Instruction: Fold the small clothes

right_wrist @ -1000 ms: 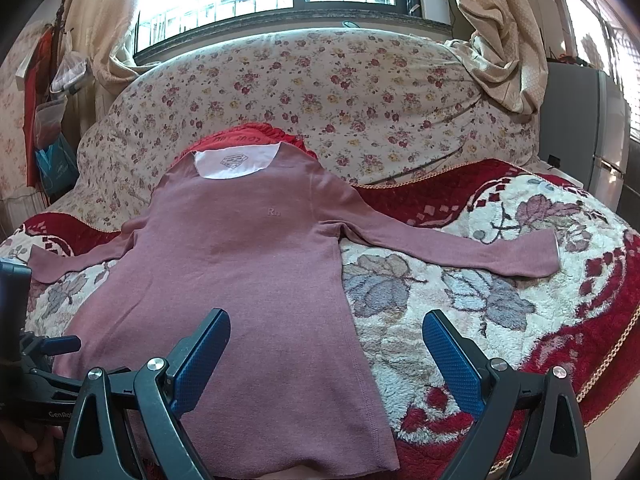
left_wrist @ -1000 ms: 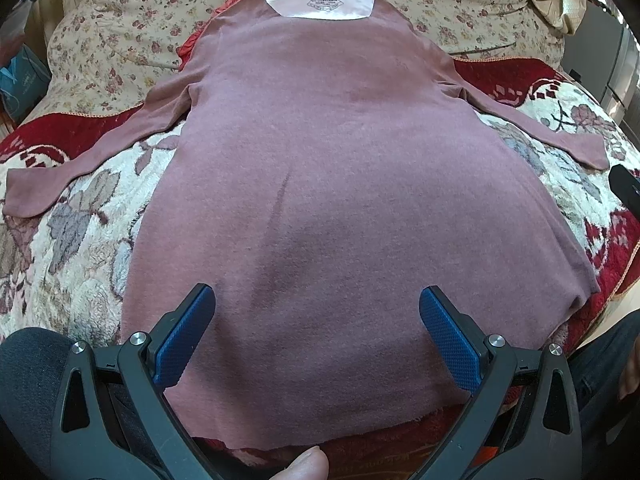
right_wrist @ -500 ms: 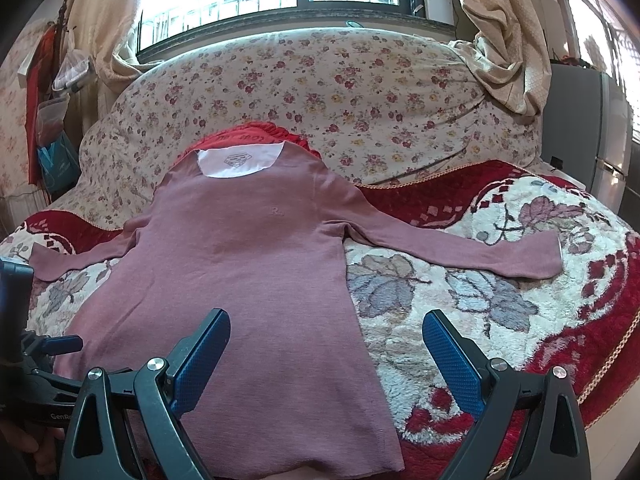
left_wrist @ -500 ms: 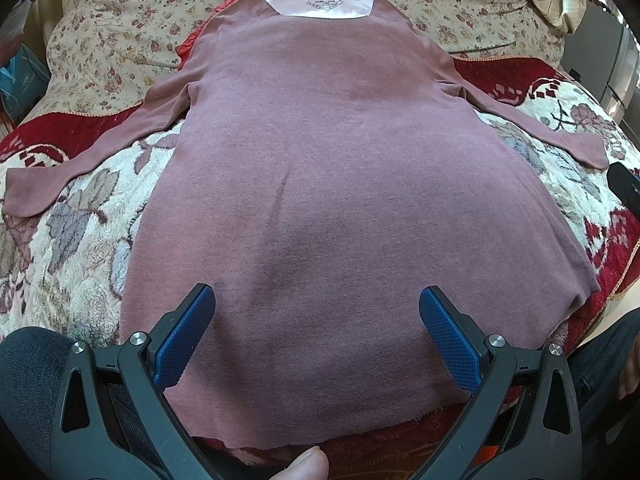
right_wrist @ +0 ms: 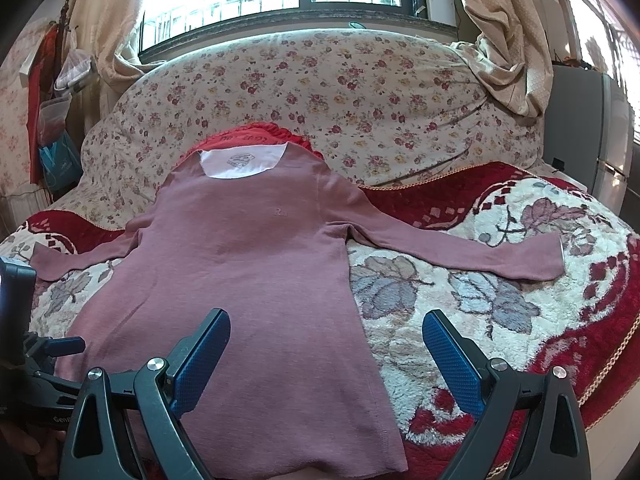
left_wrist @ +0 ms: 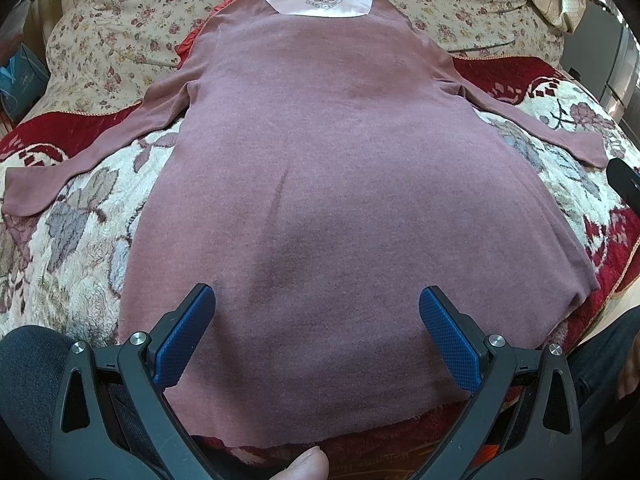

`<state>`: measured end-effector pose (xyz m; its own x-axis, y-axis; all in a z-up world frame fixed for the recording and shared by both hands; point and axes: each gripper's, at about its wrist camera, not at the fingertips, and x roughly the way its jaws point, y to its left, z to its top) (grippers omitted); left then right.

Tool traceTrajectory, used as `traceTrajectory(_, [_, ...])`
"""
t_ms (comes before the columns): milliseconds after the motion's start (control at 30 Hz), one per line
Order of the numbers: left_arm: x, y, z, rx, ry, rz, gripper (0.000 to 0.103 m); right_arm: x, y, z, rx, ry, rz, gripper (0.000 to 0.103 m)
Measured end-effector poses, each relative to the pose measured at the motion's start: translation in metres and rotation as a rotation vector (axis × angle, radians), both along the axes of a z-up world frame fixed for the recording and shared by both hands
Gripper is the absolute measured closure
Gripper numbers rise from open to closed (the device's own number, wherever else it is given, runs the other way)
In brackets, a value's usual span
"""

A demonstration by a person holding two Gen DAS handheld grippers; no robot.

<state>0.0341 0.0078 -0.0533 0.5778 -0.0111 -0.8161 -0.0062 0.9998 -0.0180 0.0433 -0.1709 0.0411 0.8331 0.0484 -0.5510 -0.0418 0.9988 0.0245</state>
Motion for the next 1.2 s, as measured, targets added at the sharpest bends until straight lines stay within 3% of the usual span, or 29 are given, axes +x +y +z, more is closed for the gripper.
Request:
traceTrajectory(700, [-0.004,0.005,0.007,-0.010,-0.032,0.022,0.001,0.001,0.015,0.004,0.011,-0.006,0.019,0.006])
traceTrajectory(833, [-0.007,0.030,0.040,-0.023,-0.157,0.095,0.001,0.008,0.028,0.009,0.022,-0.018,0.047,0.006])
traceTrajectory(967, [-0.004,0.081,0.075,-0.058,-0.228,0.195,0.001,0.025,0.039,0.021,0.041,-0.036,0.099,0.006])
traceTrajectory(1067, [0.004,0.122,0.094,-0.097,-0.215,0.225,0.001,0.039,0.050,0.036,0.011,-0.063,0.157,0.006])
traceTrajectory(1200, [0.015,0.169,0.117,-0.028,-0.170,0.245,0.001,0.066,0.061,0.048,-0.064,-0.088,0.233,0.006])
